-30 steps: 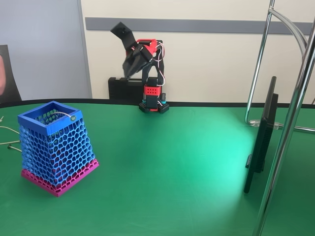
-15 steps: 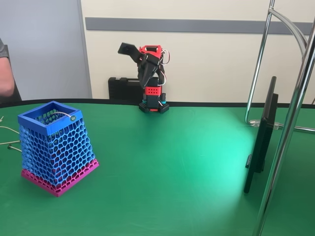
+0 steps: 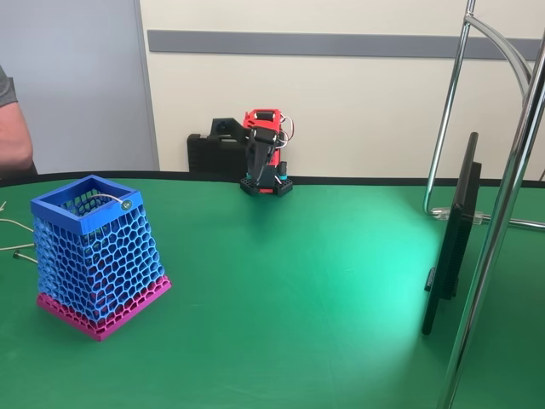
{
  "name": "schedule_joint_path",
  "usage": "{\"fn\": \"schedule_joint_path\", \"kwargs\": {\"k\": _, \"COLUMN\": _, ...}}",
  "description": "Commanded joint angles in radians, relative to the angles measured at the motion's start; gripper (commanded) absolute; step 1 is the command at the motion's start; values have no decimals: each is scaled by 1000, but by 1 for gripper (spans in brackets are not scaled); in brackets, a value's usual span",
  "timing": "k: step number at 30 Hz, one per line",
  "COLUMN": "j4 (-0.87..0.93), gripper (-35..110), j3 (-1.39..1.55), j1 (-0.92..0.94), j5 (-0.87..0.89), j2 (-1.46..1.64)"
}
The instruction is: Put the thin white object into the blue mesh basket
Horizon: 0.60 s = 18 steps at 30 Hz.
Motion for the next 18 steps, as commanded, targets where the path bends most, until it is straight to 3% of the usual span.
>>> {"fn": "schedule_joint_path", "kwargs": {"k": 1, "j4": 28, "gripper": 0, "j3": 40, "j1": -11, "j5": 20, "j2": 72}}
{"fn": "schedule_joint_path", "kwargs": {"k": 18, "j4": 218, "gripper": 1, "j3": 40, "j1": -40, "j5": 140, "j2": 77}}
